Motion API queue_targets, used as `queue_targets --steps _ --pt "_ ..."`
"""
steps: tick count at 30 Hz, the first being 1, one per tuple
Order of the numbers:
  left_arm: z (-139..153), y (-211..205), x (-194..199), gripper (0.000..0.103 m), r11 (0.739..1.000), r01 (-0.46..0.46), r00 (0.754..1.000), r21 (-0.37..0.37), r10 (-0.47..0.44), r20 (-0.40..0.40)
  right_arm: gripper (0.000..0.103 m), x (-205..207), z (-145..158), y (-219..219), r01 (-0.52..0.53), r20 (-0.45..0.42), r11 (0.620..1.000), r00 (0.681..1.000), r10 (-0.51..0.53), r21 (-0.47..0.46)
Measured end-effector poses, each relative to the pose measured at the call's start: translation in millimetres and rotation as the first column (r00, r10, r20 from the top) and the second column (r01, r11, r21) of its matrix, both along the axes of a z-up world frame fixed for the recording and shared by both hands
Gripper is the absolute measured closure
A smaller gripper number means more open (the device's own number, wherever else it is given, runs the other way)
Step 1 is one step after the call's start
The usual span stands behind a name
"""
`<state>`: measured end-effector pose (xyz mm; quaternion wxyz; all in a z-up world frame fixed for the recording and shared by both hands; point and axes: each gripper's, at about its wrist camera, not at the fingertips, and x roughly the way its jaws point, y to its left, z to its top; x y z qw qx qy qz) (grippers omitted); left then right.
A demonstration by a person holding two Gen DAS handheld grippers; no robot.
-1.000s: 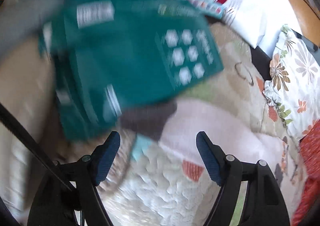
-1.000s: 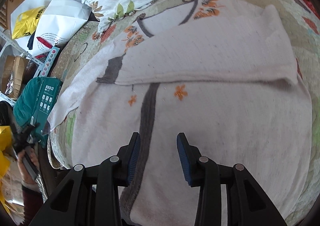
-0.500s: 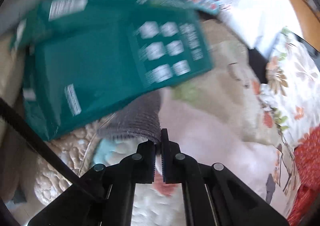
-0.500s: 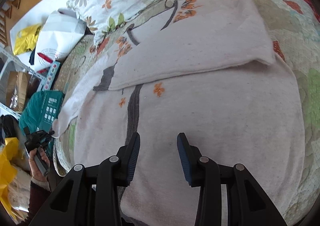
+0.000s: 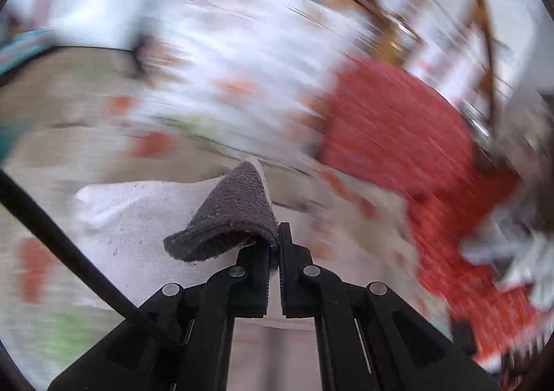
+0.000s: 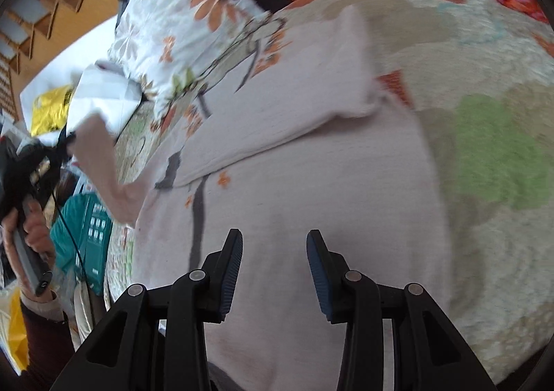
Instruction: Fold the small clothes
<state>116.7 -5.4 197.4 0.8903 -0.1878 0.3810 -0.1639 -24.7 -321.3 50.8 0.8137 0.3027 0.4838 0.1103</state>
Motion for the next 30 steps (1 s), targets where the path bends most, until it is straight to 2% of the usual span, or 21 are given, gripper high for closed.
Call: queue_targets --steps 2,3,4,6,9,12,14,17,20,22,26,28,30 --pt "-7.1 -53.1 3.0 0.096 0.991 0.132 0.991 -0.018 -0.133 -0.017 0.061 -4.3 -0.6 -15.9 0.030 -0.004 1.000 1.000 -0.030 -0.003" --pt "-12.7 -74.5 2.0 0.087 0.984 0.179 0.983 -0.011 -0.179 -0.031 0.061 -6.4 -0.4 -22.8 0.043 -0.005 0.999 0.999 -0.043 -0.006" --pt "-17.3 -89.4 -0.3 0.074 0.978 0.207 0.977 -0.003 -0.207 -0.047 0.061 -6.8 0.1 -28.7 0.050 -0.006 0.999 0.999 -0.050 -0.008" --pt "-24.4 -104.1 -6.3 0.060 0.973 0.233 0.971 0.001 -0.232 -0.063 0.061 -11.0 2.2 -41.0 0.068 0.000 0.998 0.998 -0.068 -0.014" --pt "-30.6 -98.1 -17.2 0.051 0.970 0.238 0.970 0.041 -0.234 -0.070 0.061 -8.5 6.3 -48.3 0.069 0.012 0.997 0.998 -0.069 -0.024" --pt "-37.4 -63.5 -33.5 0.042 0.981 0.163 0.984 0.110 -0.154 -0.087 0.061 3.5 11.6 -44.0 0.054 0.029 0.998 0.998 -0.053 -0.033" --pt "-43.6 -32.4 -41.9 0.041 0.984 0.089 0.992 0.155 -0.074 -0.103 0.061 15.4 17.9 -38.3 0.041 0.054 0.998 0.998 -0.039 -0.045" --pt "-54.2 12.9 -50.2 0.040 0.979 -0.008 0.991 0.202 0.034 -0.126 0.061 44.1 27.8 -23.3 0.028 0.092 0.992 0.996 -0.017 -0.120" --pt "-64.6 49.0 -61.0 0.040 0.960 -0.099 0.982 0.262 0.137 -0.130 0.061 78.0 30.2 -9.8 0.035 0.108 0.964 0.994 -0.007 -0.264" --pt "-71.4 70.4 -71.5 0.040 0.951 -0.136 0.975 0.279 0.178 -0.130 0.061 101.1 25.2 -3.9 0.045 0.093 0.941 0.996 -0.014 -0.336" --pt "-82.9 96.4 -84.7 0.038 0.932 -0.173 0.966 0.317 0.223 -0.127 0.061 139.5 -2.0 -4.8 0.031 -0.007 0.951 0.999 -0.035 -0.309" --pt "-89.6 104.1 -86.8 0.037 0.918 -0.185 0.962 0.350 0.242 -0.128 0.096 148.3 -9.1 -2.7 -0.005 -0.049 0.951 0.999 -0.011 -0.310" --pt "-96.5 112.8 -88.6 0.037 0.905 -0.198 0.956 0.377 0.264 -0.130 0.096 144.3 -2.9 -9.4 0.022 -0.036 0.944 0.999 -0.036 -0.330"
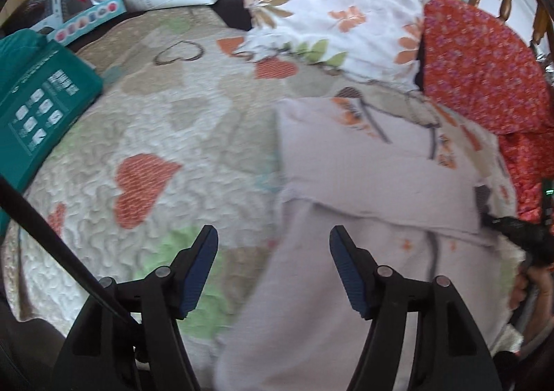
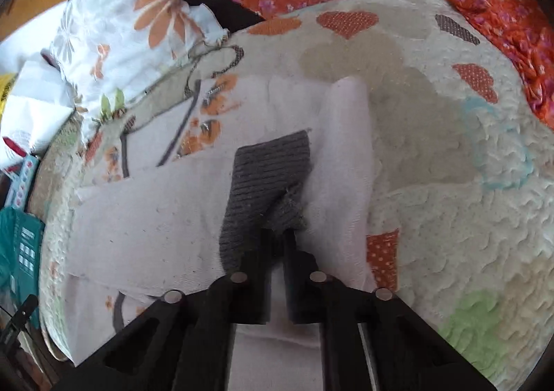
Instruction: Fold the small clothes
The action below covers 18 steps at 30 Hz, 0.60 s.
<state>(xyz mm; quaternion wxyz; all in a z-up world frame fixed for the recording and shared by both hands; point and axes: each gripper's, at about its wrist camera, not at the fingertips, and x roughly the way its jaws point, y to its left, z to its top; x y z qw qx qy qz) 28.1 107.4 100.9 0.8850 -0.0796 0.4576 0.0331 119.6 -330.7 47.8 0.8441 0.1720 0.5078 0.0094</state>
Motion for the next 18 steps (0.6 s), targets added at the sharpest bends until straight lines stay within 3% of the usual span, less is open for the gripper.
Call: queue_targets --steps 5,6,8,9,10,13,16,18 --pt "-20.9 19.1 1.3 0.035 1.000 -0.025 0.998 0.007 0.026 -0.059 0.095 -29.8 19.2 -25.9 0.098 0.006 0.983 0.995 -0.098 -0.153" --pt "-24.6 21.0 1.5 0.035 1.000 -0.025 0.997 0.002 0.025 -0.070 0.095 -41.5 25.3 -34.1 0.100 0.030 0.989 0.995 -0.097 -0.105" --pt "-33.9 23.6 2.9 0.035 1.000 -0.019 0.995 -0.018 0.017 -0.096 0.083 -59.8 28.5 -45.4 0.083 0.032 0.997 0.996 -0.083 0.008" --pt "-38.0 23.7 3.8 0.035 0.999 -0.015 0.994 -0.034 0.011 -0.111 0.072 -68.9 28.0 -49.1 0.087 0.024 0.996 0.996 -0.088 0.036" --pt "-43.7 24.1 5.3 0.035 0.998 -0.009 0.991 -0.062 0.001 -0.133 0.067 -79.5 25.9 -52.2 0.097 0.010 0.994 0.995 -0.098 0.054" --pt "-57.5 22.3 7.0 0.034 0.989 0.010 0.983 -0.147 -0.036 -0.178 0.067 -110.7 9.1 -59.5 0.116 -0.039 0.983 0.993 -0.111 0.141" --pt "-58.8 14.2 2.3 0.033 0.990 0.036 0.985 -0.138 -0.058 -0.161 0.067 -137.0 -11.5 -57.5 0.129 -0.085 0.964 0.990 -0.112 0.231" --pt "-58.4 10.3 -2.8 0.033 0.986 0.056 0.984 -0.157 -0.081 -0.156 0.067 -150.3 -16.3 -49.9 0.115 -0.064 0.962 0.993 -0.102 0.248"
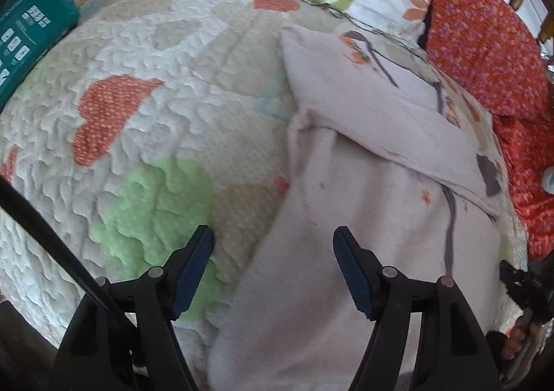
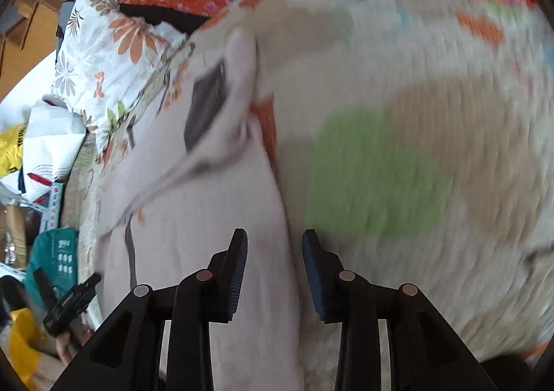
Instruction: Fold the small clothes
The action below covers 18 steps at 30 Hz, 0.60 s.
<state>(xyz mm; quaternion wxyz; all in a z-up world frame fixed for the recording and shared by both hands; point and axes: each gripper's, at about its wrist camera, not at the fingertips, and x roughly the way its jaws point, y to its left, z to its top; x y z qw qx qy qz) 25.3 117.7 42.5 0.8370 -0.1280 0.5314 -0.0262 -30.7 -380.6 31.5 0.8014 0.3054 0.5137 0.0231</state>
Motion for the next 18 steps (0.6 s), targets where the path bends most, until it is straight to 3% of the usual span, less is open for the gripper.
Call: queue_targets --steps 2,6,12,16,18 --pt "-0.3 -2.2 -8.6 0.042 0.997 0.035 0.999 -0.075 -0.036 -0.011 0.067 -8.8 -0.6 7.6 -0.017 0.013 1.000 1.000 0.017 0.014" --pt "-9.5 -4.8 -32.6 0.072 0.970 0.065 0.995 -0.235 -0.081 -0.062 0.066 -25.2 -9.2 21.1 -0.064 0.028 0.988 0.998 0.061 0.138" --pt "-16.0 -3.9 -73.0 0.073 0.950 0.029 0.994 -0.311 -0.059 -0.088 0.066 -56.1 -22.4 39.3 -0.117 0.032 0.953 0.993 0.112 0.279" --pt "-26.2 -12.2 -93.1 0.073 0.937 0.025 0.986 -0.350 -0.080 -0.143 0.066 -78.0 -29.5 51.4 -0.152 0.024 0.936 0.988 0.152 0.317" --pt "-29.9 -17.8 -102.8 0.073 0.943 0.026 0.985 -0.332 -0.081 -0.151 0.066 -86.0 -32.3 56.7 -0.159 0.019 0.931 0.987 0.161 0.328"
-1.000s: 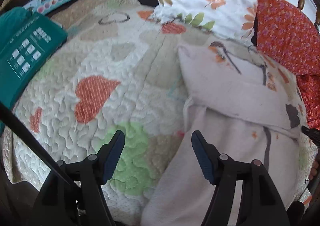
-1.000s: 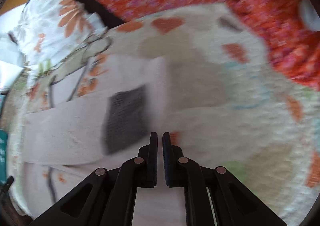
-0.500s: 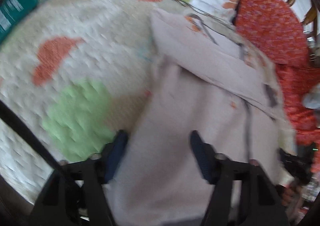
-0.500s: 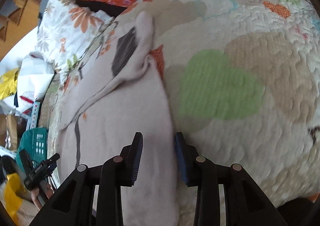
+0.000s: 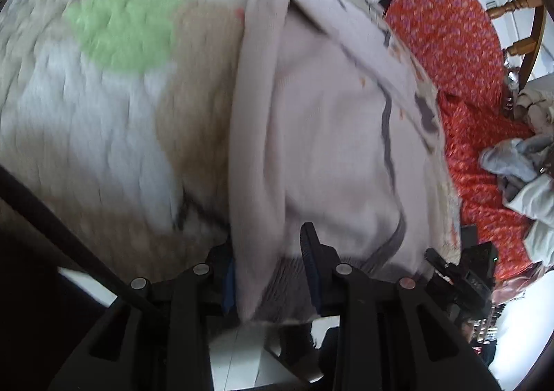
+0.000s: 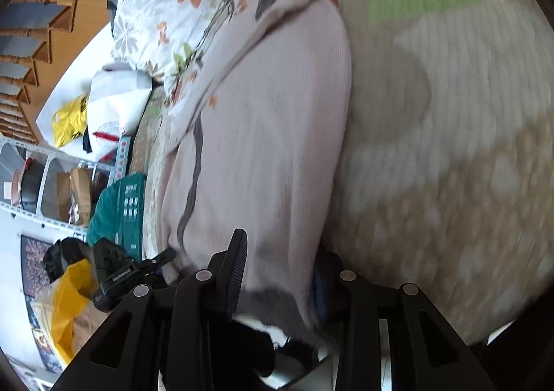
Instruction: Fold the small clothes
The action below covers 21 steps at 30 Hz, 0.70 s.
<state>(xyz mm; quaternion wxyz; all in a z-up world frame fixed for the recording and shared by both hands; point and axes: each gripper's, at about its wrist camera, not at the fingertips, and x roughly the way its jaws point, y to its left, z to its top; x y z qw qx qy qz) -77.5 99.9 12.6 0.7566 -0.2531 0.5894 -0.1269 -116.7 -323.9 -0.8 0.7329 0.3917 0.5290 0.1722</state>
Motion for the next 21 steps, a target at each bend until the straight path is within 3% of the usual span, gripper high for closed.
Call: queue_targets --steps 5,12,15,17,18,21 --pt "-6.2 -10.6 -23.1 0.067 0.999 -0.006 1.000 0.047 0.006 -0.005 0.066 -15.6 -7.5 13.4 -0.023 -0.024 1.000 0.999 0.024 0.017" --pt "-12.2 -17.7 -34.7 0.065 0.997 -0.023 1.000 0.072 0.024 -0.020 0.066 -23.3 -8.8 27.1 -0.051 -0.020 0.997 0.999 0.050 -0.052" --pt "-2.7 -16.5 -34.0 0.094 0.994 -0.035 0.999 0.104 0.035 0.004 0.067 -21.5 -6.7 31.6 -0.054 -0.017 0.995 0.998 0.053 -0.079" --pt "7.2 -11.2 -33.2 0.096 0.993 -0.045 0.999 0.110 0.042 0.031 0.074 -21.0 -3.7 35.4 -0.072 -0.022 0.990 0.997 0.070 -0.123" --pt "13.1 -8.3 -32.4 0.097 0.993 -0.049 0.998 0.106 0.044 0.048 0.094 -20.2 -1.1 36.9 -0.088 -0.032 0.984 0.996 0.084 -0.155" --pt "45.8 1.3 -25.7 0.097 0.994 -0.054 0.991 0.097 0.041 0.129 0.095 -20.8 13.1 27.5 -0.089 -0.016 0.989 0.996 0.088 -0.120"
